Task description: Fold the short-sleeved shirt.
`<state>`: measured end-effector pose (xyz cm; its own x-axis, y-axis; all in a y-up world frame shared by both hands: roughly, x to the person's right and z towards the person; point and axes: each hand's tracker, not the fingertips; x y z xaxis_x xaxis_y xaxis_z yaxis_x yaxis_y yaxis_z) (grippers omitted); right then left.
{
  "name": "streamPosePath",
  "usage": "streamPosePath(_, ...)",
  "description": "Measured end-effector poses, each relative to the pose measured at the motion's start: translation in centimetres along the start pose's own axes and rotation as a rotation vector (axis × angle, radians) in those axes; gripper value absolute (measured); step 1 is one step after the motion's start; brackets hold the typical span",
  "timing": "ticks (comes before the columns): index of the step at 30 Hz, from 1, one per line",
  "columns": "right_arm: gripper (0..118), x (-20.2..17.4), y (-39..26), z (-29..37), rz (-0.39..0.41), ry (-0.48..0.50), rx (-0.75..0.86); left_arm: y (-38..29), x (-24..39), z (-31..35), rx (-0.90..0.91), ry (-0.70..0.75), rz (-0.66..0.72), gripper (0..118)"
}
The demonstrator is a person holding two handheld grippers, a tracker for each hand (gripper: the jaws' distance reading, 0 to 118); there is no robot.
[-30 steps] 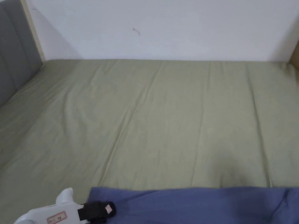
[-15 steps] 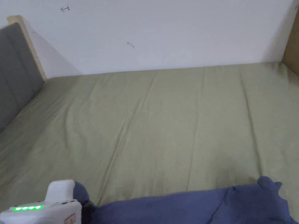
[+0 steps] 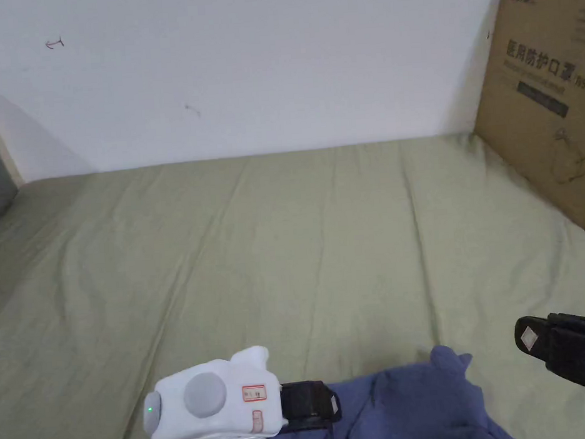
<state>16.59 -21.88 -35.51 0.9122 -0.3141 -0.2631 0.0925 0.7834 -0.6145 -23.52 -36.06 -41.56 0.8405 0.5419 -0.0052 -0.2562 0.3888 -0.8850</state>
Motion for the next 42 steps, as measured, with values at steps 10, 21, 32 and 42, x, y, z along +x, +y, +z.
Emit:
streamPosePath(10,0,1.3,-0.3,-0.7,-0.06,0.027,0.034,-2.8,-1.3,7.7,0.176,0.091,-0.126,4)
streamPosePath(21,0,1.4,-1.2,-0.4,-0.007,-0.014,-0.012,-3.9,0.9,-4.7,-0.071,0.156,-0.211,2)
streamPosePath(32,0,0.3,-1.4,-0.7,-0.004,-0.005,-0.026,-3.5,-6.7,5.3,0.126,-0.251,0.146,3)
streamPosePath(42,0,-1.5,-1.1,-1.7,0.018,0.006,-0.052,-2.7,-19.3,7.8,0.165,-0.293,0.354,118)
